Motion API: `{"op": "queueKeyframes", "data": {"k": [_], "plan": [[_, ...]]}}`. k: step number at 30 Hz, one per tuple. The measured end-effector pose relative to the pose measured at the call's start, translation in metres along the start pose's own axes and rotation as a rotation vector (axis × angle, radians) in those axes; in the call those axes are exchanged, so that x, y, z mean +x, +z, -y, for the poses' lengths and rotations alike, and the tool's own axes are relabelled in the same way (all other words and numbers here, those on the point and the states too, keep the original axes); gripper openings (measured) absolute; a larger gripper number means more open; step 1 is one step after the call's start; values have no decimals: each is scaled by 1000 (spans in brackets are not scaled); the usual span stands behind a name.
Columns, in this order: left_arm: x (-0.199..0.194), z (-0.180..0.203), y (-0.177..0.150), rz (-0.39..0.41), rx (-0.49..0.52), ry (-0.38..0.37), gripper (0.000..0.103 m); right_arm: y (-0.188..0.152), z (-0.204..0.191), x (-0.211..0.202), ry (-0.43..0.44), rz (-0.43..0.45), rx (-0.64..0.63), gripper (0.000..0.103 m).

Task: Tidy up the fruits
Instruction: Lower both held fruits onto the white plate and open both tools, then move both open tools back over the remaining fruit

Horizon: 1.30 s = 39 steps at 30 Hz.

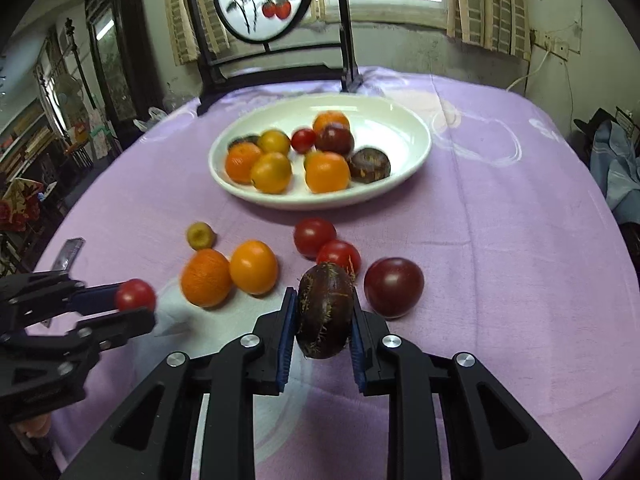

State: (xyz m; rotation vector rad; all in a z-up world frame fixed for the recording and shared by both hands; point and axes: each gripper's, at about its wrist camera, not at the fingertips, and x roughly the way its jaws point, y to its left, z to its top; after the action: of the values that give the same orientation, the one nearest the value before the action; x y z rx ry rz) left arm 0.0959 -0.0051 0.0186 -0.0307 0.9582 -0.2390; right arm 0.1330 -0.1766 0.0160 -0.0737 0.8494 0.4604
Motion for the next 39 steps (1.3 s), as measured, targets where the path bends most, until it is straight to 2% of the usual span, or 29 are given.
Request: {"op": "queueKeyframes", "data": {"k": [5,9,14,24,26,27,28,30,33,36,39], "plan": [[-9,2,34,46,29,14,27,26,-5,-27,23,93,-35,24],[-7,-3,74,95,28,51,27,54,-3,-19,-2,128,-55,24],[28,-27,115,65,-46,106,27,81,5,20,-39,94,-43,24],[89,-46,156,27,-72,160,28,107,5,94,-98,20,-74,26],[96,-50,161,34,-97,155,44,108,4,100,-99,13,-78,46],[97,-51,163,40,-109,163,64,107,5,100,-113,20,-75,53],[95,-53,163,52,-123,177,69,106,5,98,-133,29,-69,54],[89,-52,159,50,-136,179,69,103,8,92,-127,32,-64,54],[72,-50,145,46,-155,119,72,93,13,75,-146,51,-60,55],[56,-44,131,63,-140,134,80,80,20,59,-150,51,-54,56],[42,-38,116,67,-124,130,80,66,27,43,-149,50,-33,57]]}}
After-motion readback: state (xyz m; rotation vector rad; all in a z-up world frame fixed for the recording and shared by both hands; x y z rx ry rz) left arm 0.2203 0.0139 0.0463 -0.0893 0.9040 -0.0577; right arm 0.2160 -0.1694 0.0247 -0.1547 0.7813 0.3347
